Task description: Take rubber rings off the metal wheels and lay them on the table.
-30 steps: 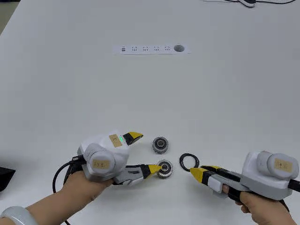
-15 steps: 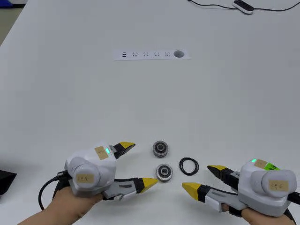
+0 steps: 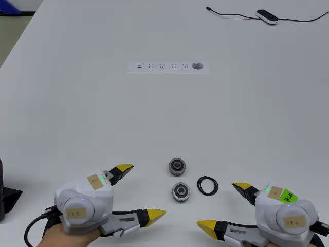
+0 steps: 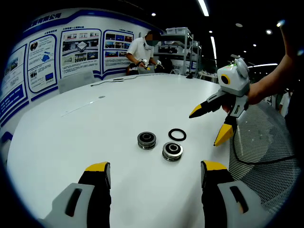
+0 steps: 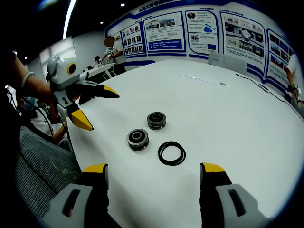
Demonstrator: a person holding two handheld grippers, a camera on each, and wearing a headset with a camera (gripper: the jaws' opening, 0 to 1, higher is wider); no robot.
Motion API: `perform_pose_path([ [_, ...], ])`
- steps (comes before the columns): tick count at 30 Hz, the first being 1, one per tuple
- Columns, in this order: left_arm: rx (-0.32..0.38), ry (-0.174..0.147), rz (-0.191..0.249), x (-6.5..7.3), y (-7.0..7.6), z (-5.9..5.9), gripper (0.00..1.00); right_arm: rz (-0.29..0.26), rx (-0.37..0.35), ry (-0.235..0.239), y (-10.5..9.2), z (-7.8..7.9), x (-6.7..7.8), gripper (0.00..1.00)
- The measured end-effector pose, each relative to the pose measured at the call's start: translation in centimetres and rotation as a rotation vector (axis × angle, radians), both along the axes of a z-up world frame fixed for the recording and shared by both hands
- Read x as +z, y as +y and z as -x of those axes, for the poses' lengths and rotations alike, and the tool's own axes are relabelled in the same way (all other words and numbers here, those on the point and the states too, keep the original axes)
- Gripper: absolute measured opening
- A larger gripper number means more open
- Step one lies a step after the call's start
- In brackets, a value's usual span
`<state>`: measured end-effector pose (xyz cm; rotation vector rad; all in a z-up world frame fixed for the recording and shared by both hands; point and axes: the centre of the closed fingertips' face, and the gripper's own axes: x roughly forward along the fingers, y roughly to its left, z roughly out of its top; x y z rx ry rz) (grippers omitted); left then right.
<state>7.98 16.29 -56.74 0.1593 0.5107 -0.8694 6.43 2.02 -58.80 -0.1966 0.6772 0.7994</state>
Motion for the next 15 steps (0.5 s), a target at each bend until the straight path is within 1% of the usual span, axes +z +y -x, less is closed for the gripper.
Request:
perform_pose_path([
  [3,0.002,0.000,-0.003,-0.2,0.3,0.7,0.83,0.002,0.005,-0.007,-0.2,0.3,0.2,0.82],
  [6,0.024,0.019,-0.003,-0.6,0.8,1.3,0.87,0.003,0.007,-0.016,-0.4,0.5,0.2,0.83],
  [10,0.066,0.030,0.012,-0.6,1.5,1.8,0.92,0.010,0.009,-0.030,-0.6,0.8,0.2,0.86],
  [12,0.088,0.034,0.029,-0.5,1.9,2.0,0.93,0.008,0.012,-0.024,-0.6,1.2,0.0,0.88],
  [14,0.096,0.029,0.033,-0.4,2.1,2.3,0.96,0.010,0.013,-0.022,-0.6,1.5,-0.2,0.92],
  [15,0.096,0.033,0.033,-0.4,2.2,2.6,0.97,0.016,0.016,-0.024,-0.6,1.7,-0.3,0.93],
])
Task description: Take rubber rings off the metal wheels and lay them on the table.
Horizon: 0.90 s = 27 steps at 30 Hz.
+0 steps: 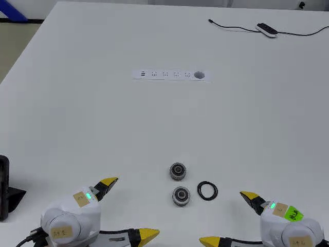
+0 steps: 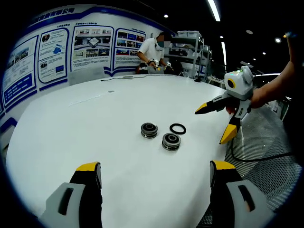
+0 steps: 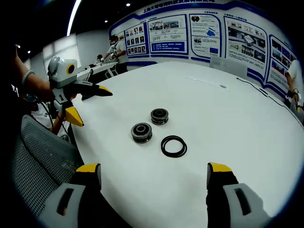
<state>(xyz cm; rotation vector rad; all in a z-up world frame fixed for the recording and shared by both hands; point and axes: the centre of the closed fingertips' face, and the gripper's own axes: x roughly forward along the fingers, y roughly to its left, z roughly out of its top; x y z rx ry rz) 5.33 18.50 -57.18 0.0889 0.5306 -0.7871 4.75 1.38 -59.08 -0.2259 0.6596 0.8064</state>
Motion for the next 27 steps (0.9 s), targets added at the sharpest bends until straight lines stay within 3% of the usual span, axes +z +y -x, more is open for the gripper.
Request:
perform_pose_path([
  [7,0.010,0.002,0.005,0.0,0.6,0.8,1.00,0.007,0.005,-0.013,0.0,0.5,0.2,0.99],
  [27,0.031,-0.015,0.002,0.8,1.1,0.3,1.00,0.013,0.011,-0.026,0.4,0.5,0.8,0.99],
])
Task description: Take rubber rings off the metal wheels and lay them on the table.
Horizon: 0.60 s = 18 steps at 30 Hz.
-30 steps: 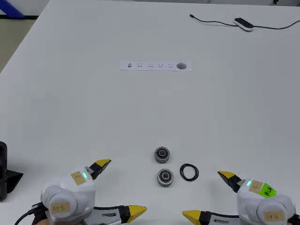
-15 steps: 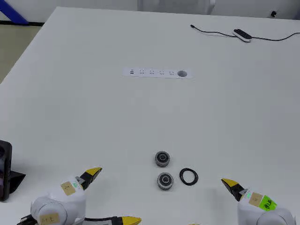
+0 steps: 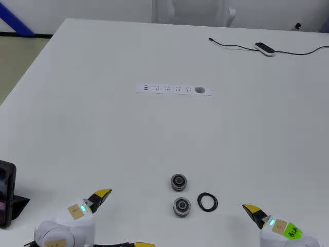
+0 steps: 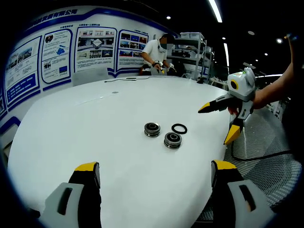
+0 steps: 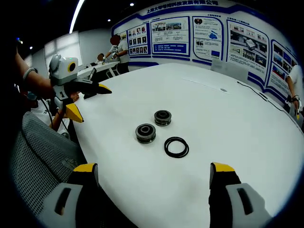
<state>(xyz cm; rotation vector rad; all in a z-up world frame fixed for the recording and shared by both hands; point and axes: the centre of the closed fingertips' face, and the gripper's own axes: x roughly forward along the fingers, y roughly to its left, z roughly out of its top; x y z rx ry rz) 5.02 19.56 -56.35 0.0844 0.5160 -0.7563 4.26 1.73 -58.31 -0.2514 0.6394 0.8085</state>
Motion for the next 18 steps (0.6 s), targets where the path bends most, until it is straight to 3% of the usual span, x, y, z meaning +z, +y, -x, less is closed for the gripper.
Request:
perform_pose_path([
  [18,0.009,0.008,-0.004,-0.12,0.45,-0.04,0.98,-0.001,-0.001,0.008,-0.12,-0.09,-0.08,0.98],
])
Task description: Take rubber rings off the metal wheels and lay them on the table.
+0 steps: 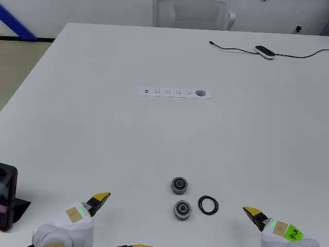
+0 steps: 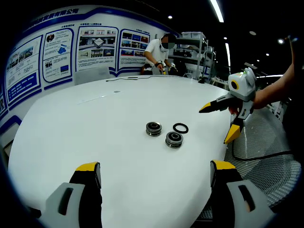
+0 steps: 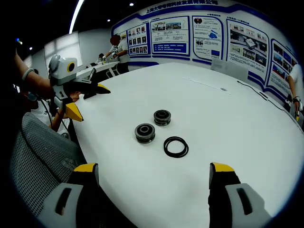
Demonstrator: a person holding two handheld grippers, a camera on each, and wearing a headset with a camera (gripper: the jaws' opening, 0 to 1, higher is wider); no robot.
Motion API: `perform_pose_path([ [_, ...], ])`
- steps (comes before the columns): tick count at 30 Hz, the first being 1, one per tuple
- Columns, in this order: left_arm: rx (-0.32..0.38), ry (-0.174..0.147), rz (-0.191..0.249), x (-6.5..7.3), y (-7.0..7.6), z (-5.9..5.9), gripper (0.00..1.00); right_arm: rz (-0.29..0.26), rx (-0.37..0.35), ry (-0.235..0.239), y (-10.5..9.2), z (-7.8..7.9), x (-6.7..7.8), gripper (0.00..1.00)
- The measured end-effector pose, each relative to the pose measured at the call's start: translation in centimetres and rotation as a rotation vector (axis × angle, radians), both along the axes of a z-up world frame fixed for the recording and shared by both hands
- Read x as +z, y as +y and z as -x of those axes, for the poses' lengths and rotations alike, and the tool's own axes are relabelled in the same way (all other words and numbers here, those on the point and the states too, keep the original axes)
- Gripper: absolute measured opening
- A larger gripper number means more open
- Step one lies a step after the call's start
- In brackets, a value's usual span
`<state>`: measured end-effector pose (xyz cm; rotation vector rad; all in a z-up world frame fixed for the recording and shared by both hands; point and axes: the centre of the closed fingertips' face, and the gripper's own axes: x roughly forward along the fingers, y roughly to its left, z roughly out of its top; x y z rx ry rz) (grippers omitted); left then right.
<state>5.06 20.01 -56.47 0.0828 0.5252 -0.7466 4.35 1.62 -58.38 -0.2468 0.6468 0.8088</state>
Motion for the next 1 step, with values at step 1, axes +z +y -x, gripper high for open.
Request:
perform_pose_path([
  [1,0.000,0.004,0.000,-0.06,0.00,0.00,0.98,-0.002,0.000,0.002,0.01,0.02,-0.02,0.98],
])
